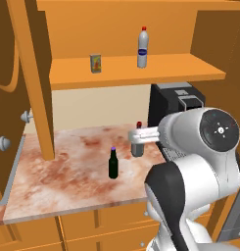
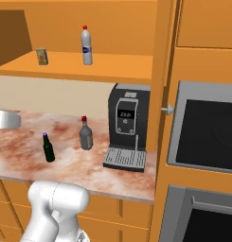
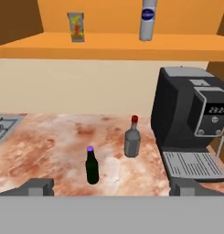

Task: Sort all alcoholic drinks to one cabinet, and non-alcoholic drinks to the other.

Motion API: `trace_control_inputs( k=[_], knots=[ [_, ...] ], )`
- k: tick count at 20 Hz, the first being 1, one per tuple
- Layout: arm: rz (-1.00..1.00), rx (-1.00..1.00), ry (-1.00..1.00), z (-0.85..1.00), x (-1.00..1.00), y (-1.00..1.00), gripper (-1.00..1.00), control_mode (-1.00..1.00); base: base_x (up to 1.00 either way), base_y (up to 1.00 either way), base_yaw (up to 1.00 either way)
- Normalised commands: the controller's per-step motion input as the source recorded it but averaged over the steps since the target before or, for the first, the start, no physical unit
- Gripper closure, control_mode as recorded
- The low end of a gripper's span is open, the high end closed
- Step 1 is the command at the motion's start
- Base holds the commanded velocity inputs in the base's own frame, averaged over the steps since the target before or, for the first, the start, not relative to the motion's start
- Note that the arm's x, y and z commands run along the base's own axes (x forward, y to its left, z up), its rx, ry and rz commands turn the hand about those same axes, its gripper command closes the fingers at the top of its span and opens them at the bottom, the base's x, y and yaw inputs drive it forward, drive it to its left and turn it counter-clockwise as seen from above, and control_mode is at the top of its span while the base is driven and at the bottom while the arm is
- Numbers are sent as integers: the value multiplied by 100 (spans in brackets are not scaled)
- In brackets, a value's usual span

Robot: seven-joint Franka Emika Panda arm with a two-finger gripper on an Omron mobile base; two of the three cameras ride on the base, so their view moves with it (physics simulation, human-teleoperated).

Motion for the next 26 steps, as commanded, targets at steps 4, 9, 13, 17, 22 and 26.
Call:
trace_control_inputs(
  k=[4, 9, 13, 17, 22, 26],
  knots=[
    [-20, 0, 2, -21, 0, 51, -100, -100, 0, 0, 0],
    [-19, 0, 10, -30, 0, 42, -100, -100, 0, 0, 0],
    [-13, 0, 13, -39, 0, 18, -100, -100, 0, 0, 0],
    [-4, 0, 7, -46, 0, 0, -100, -100, 0, 0, 0],
    [0, 0, 3, -47, 0, 0, -100, -100, 0, 0, 0],
    [0, 0, 0, -41, 9, 0, -100, -100, 0, 0, 0]
  ],
)
